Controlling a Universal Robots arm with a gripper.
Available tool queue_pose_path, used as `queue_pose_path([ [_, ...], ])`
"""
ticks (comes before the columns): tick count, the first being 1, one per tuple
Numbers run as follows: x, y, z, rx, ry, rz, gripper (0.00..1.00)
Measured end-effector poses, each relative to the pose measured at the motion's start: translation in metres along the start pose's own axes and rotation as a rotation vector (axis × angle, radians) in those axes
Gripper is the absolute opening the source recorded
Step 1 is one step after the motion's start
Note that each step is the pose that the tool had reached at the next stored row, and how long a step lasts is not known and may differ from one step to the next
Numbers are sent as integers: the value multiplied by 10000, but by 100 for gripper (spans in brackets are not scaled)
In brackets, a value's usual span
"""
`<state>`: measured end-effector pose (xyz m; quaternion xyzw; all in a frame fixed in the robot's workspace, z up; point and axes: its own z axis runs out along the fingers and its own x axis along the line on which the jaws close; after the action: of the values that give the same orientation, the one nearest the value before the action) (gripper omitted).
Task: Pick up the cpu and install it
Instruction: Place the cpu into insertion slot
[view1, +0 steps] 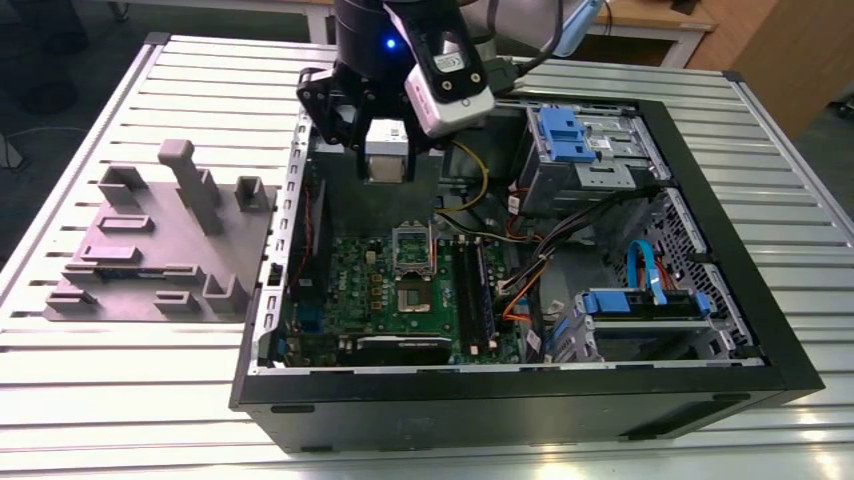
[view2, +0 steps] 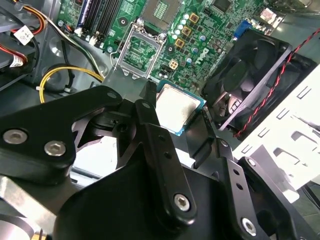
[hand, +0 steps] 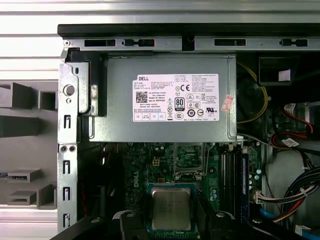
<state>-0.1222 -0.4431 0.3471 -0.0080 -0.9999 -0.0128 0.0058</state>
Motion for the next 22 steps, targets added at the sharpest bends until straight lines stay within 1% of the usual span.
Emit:
queue_pose_path([
  [14,0,-7,12,-2,-1,0,47],
  [16,-1,-18,15,2,1,-1,47],
  [17,-2,-34,20,0,1,-1,47],
  [21,-2,-48,42,5,1,2,47],
  [22,-5,-49,43,20,2,2,47],
])
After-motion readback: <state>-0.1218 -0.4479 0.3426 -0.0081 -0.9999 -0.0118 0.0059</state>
